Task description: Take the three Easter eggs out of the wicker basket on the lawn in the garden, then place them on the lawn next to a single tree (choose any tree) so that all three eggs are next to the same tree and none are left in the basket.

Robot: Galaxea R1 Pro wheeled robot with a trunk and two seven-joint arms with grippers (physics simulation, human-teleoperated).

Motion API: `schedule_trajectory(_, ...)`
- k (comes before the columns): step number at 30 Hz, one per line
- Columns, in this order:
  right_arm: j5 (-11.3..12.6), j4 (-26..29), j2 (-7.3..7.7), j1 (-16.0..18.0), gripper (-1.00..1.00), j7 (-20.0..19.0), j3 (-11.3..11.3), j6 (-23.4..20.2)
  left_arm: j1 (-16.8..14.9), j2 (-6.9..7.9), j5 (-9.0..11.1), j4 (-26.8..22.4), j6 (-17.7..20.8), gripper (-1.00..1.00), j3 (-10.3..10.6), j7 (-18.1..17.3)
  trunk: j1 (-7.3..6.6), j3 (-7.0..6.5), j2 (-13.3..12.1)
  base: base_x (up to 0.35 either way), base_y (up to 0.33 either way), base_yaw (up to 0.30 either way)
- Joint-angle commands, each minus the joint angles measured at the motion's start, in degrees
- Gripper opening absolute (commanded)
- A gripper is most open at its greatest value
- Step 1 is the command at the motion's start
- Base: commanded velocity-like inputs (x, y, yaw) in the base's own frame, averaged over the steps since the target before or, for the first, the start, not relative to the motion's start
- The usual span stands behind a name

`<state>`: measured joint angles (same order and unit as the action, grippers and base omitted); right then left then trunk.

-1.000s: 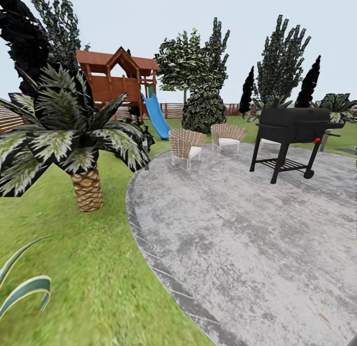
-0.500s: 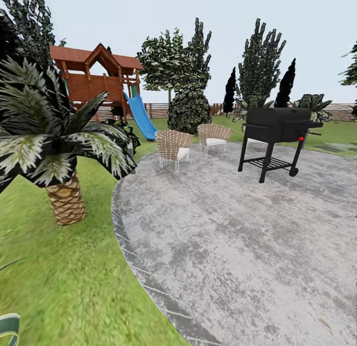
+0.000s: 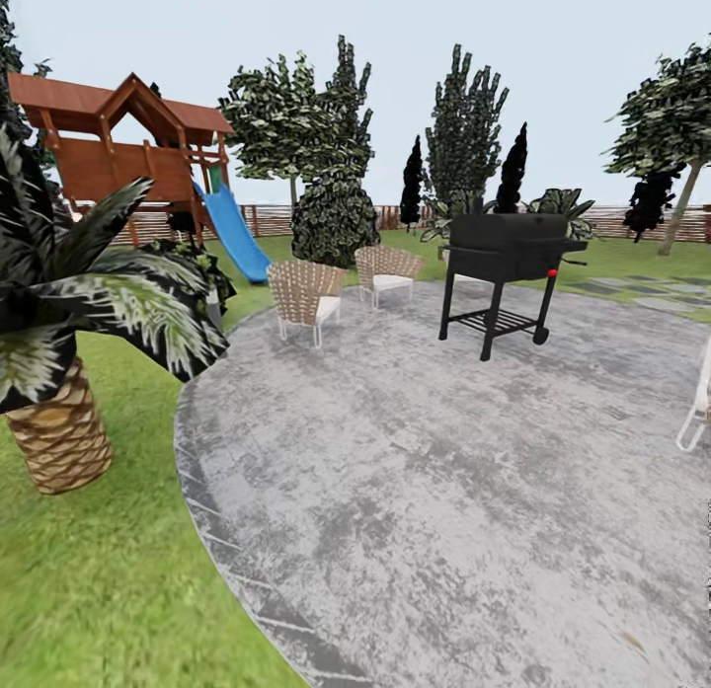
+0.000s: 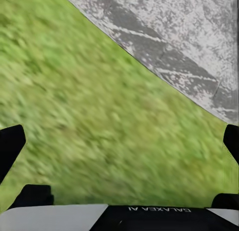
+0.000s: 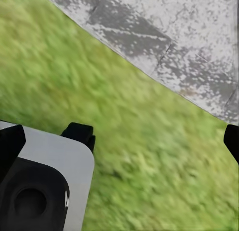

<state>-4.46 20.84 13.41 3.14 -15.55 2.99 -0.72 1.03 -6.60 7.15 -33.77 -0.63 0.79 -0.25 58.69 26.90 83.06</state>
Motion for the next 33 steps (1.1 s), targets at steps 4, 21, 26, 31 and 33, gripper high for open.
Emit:
schedule_trajectory(4,-0.5,0.1,0.04,0.0,1.0,0.0,0.1,-0.1,0.0,0.01,0.6,-0.1,-0.2,1.0,0.1,0.0,0.04,0.05,0.0,0.342,0.155,-0.28)
schedule_trajectory(21,-0.4,0.1,0.12,0.0,1.0,0.0,0.1,-0.1,0.0,0.01,0.5,-0.1,-0.3,1.0,0.1,-0.1,0.04,0.05,0.0,0.34,0.123,-0.281)
schedule_trajectory(26,-0.4,0.1,0.12,0.0,1.0,0.0,0.1,-0.1,0.0,0.01,0.4,0.0,-0.3,1.0,0.1,-0.1,0.04,0.05,0.0,0.342,0.011,-0.281)
schedule_trajectory(31,-0.4,0.1,0.12,0.0,1.0,0.0,0.1,-0.1,0.0,0.01,0.4,0.0,-0.3,1.0,0.1,-0.1,0.04,0.05,0.0,0.342,0.002,-0.28)
schedule_trajectory(33,-0.4,0.1,0.12,0.0,1.0,0.0,0.1,-0.1,0.0,0.01,0.4,0.0,-0.3,1.0,0.1,-0.1,0.04,0.05,0.0,0.342,0.001,-0.276)
